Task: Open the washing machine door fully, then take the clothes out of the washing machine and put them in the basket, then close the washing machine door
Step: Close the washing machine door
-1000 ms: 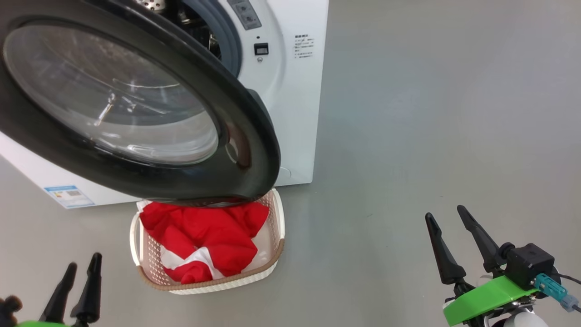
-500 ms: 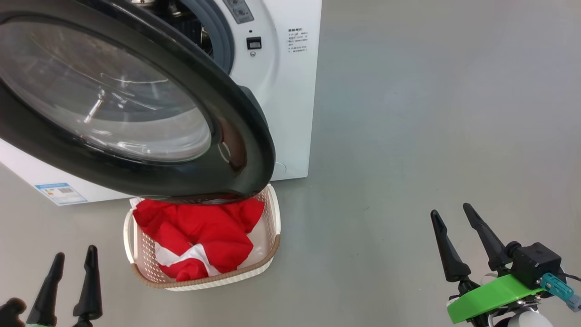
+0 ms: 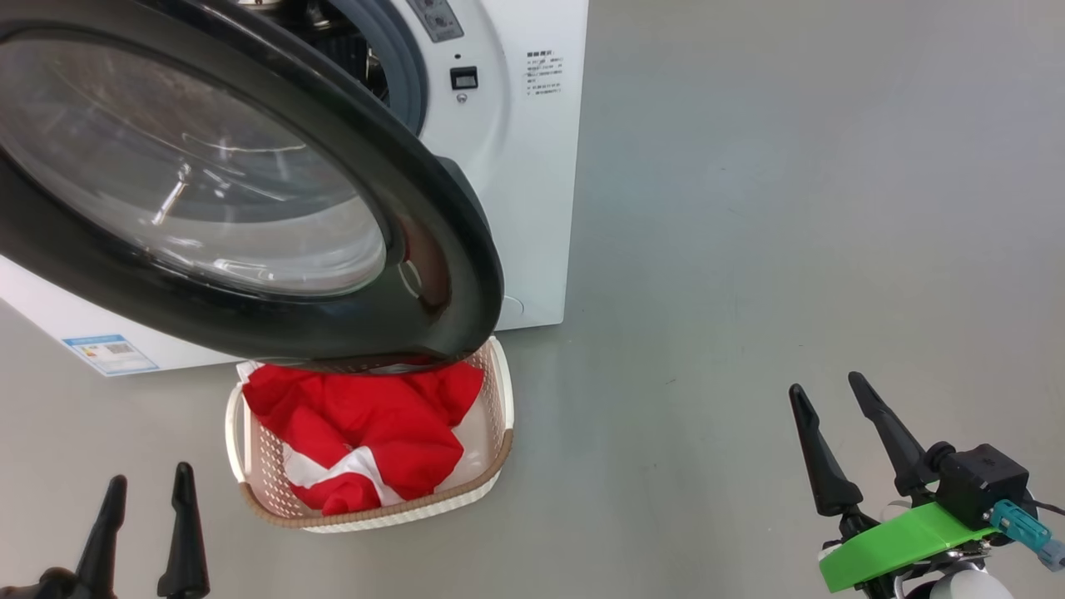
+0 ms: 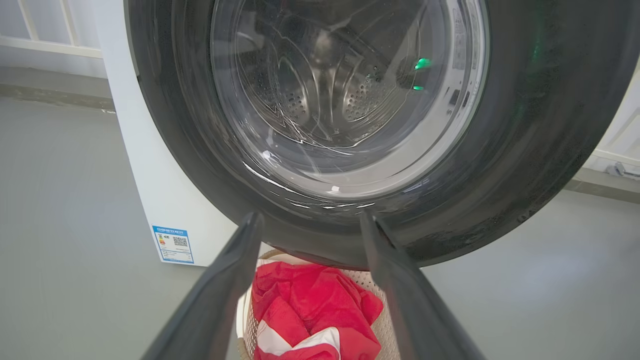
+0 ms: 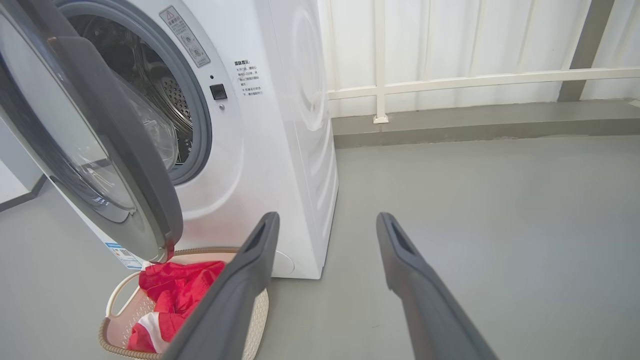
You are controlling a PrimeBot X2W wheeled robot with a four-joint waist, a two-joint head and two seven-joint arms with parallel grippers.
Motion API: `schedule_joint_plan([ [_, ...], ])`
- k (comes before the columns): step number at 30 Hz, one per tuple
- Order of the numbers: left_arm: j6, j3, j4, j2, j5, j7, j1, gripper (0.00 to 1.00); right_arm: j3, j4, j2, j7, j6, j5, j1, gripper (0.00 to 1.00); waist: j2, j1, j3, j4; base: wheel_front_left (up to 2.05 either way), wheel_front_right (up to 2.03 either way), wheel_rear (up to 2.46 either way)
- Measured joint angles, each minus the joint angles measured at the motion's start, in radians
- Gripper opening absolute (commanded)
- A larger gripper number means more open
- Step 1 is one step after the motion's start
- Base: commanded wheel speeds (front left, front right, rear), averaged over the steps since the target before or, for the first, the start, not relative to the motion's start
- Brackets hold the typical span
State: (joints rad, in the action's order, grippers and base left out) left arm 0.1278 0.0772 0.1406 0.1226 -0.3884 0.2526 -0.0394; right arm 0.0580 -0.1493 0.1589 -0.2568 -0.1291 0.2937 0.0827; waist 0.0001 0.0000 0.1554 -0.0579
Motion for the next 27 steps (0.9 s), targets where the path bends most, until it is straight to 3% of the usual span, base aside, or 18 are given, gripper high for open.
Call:
schedule_joint_plan([
  [25,0.000,0.017,0.019,-0.033,0.037,0.000,-0.024,1.00,-0.003,0.002,-0.001,0.000,0.000,0.000,0.000,1.00,0.0000,0.0000,-0.014,0.020,0.00,0.00,0.00],
  [26,0.000,0.017,0.019,-0.033,0.037,0.000,-0.024,1.00,-0.003,0.002,-0.001,0.000,0.000,0.000,0.000,0.89,0.0000,0.0000,-0.014,0.020,0.00,0.00,0.00],
  [27,0.000,0.016,0.017,-0.035,0.042,0.000,-0.024,1.00,-0.002,0.004,-0.001,0.000,0.000,0.002,0.000,0.58,0.0000,0.0000,-0.016,0.025,0.00,0.00,0.00],
])
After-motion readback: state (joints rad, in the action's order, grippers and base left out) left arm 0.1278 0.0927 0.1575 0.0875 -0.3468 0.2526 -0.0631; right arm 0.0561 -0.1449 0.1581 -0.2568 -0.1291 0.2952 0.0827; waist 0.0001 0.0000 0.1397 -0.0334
